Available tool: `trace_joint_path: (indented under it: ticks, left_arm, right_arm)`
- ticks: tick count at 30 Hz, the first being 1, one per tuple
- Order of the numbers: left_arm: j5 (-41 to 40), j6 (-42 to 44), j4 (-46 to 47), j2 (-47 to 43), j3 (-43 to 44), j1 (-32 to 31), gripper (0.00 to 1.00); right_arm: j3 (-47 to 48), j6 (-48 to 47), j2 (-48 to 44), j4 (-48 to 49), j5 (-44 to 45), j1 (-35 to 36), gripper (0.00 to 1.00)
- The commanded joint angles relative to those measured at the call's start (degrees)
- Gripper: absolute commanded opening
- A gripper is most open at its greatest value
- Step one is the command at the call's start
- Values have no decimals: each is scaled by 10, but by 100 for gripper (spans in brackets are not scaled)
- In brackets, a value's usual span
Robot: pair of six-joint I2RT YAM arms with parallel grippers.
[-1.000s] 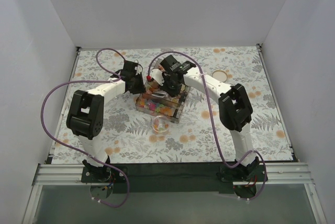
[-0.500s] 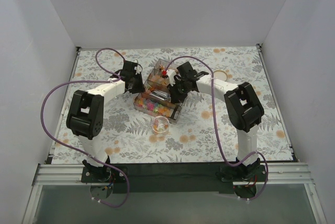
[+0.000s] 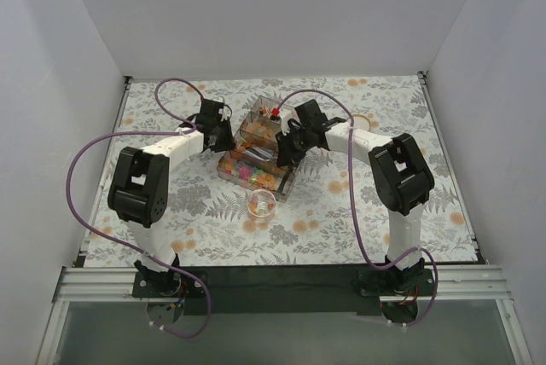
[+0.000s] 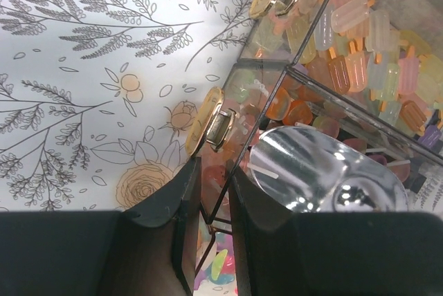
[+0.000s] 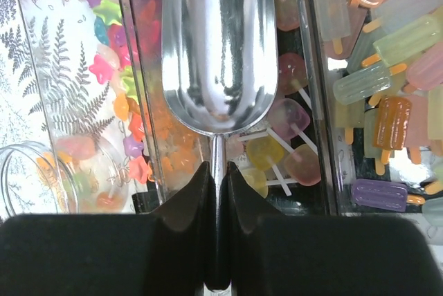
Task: Pack the candies
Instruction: Scoop the fake candies from the storage box.
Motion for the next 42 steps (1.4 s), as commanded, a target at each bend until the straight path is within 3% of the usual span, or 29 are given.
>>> trace_joint_path:
  ticks: [1,6,14,28,42]
  left_arm:
    - [58,-48,-2,-6,-9,-16,0]
    - [57,-45,-4,-2,0,-16,0]
    - [56,-42,-3,2,3,-16,0]
    - [55,-43,-6,9,5,-16,0]
    - [62,-34,-7,10,4,-16,0]
  right_arm:
    - [82,-30,-40,-31,-17,20,1]
    - [120,-67,-45,-198,89,34,1]
    - [139,-59,-30,-345,194,55,1]
    - [263,-57,12,-517,195,64,1]
    - [295,-19,60,-566,287,64,1]
